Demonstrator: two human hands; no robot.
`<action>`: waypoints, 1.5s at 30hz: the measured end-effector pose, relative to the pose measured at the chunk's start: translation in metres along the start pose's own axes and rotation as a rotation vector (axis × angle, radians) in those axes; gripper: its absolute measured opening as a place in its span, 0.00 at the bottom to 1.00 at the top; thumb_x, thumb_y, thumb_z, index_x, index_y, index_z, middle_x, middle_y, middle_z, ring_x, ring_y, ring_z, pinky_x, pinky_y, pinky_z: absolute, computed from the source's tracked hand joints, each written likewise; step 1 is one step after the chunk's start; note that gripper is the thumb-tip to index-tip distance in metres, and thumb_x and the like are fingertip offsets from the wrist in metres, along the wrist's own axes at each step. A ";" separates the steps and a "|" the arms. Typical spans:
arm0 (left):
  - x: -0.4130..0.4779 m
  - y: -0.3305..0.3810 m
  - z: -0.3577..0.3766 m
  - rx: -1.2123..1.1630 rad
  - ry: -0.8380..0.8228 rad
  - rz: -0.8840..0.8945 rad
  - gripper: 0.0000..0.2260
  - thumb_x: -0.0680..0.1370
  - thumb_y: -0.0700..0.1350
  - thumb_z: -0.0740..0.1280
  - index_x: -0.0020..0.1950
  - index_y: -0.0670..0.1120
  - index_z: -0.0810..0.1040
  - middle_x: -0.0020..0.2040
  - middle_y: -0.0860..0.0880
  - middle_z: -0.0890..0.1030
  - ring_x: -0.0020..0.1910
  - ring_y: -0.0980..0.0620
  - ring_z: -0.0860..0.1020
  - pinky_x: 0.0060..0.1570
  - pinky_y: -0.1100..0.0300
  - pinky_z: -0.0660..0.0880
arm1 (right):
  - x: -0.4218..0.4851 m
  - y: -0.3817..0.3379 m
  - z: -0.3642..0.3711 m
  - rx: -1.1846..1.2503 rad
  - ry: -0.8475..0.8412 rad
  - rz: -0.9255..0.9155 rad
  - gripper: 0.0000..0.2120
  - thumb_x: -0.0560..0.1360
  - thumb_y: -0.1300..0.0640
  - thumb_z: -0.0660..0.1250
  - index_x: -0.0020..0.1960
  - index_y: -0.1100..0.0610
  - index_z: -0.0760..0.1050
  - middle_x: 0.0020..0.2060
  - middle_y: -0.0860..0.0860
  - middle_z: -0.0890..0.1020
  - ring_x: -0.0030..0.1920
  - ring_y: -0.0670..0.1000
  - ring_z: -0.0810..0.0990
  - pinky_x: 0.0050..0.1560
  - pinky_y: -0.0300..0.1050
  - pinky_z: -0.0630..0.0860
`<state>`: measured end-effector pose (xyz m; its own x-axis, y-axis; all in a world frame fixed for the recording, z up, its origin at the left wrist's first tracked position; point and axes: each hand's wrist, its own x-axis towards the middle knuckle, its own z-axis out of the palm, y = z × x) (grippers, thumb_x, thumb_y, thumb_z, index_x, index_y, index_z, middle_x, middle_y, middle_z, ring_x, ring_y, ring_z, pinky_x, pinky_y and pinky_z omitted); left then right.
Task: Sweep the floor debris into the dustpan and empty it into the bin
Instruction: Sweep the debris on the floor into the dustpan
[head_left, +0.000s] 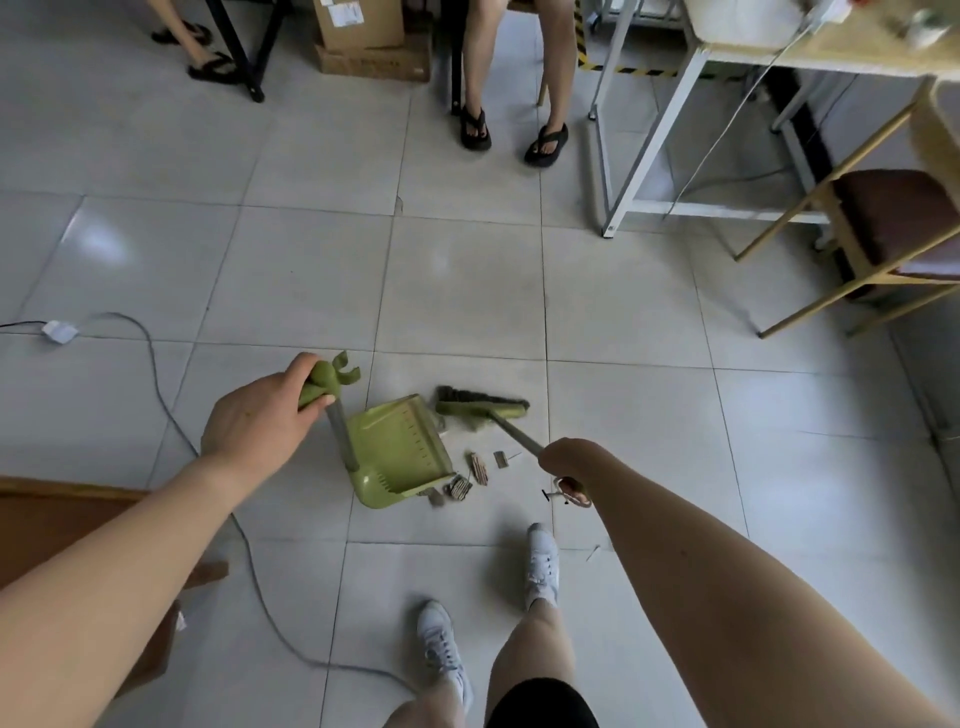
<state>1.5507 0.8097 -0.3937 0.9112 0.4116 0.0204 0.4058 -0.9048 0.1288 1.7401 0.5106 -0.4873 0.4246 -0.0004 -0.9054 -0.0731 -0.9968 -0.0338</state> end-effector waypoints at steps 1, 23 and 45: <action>-0.006 -0.001 -0.003 0.008 -0.003 0.002 0.14 0.77 0.54 0.65 0.59 0.51 0.66 0.33 0.53 0.73 0.26 0.51 0.67 0.23 0.65 0.57 | -0.005 0.003 0.006 0.006 0.005 0.008 0.10 0.78 0.59 0.50 0.41 0.62 0.64 0.24 0.55 0.69 0.14 0.48 0.66 0.21 0.30 0.66; -0.096 -0.021 -0.020 -0.113 -0.086 -0.193 0.15 0.78 0.53 0.64 0.60 0.49 0.67 0.37 0.48 0.77 0.35 0.42 0.77 0.31 0.54 0.72 | -0.037 -0.085 0.030 0.141 0.023 -0.241 0.12 0.79 0.60 0.58 0.37 0.57 0.67 0.33 0.54 0.71 0.29 0.52 0.70 0.27 0.41 0.67; -0.209 0.077 0.027 0.002 -0.111 -0.347 0.13 0.78 0.51 0.65 0.57 0.46 0.68 0.33 0.44 0.79 0.30 0.41 0.77 0.24 0.57 0.69 | -0.007 0.112 0.027 -0.496 0.227 -0.227 0.19 0.78 0.56 0.57 0.68 0.56 0.72 0.36 0.50 0.75 0.38 0.52 0.78 0.47 0.44 0.78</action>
<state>1.3940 0.6509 -0.4149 0.7213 0.6800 -0.1321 0.6923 -0.7136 0.1070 1.7045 0.4012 -0.4957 0.5671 0.2549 -0.7832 0.4496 -0.8925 0.0350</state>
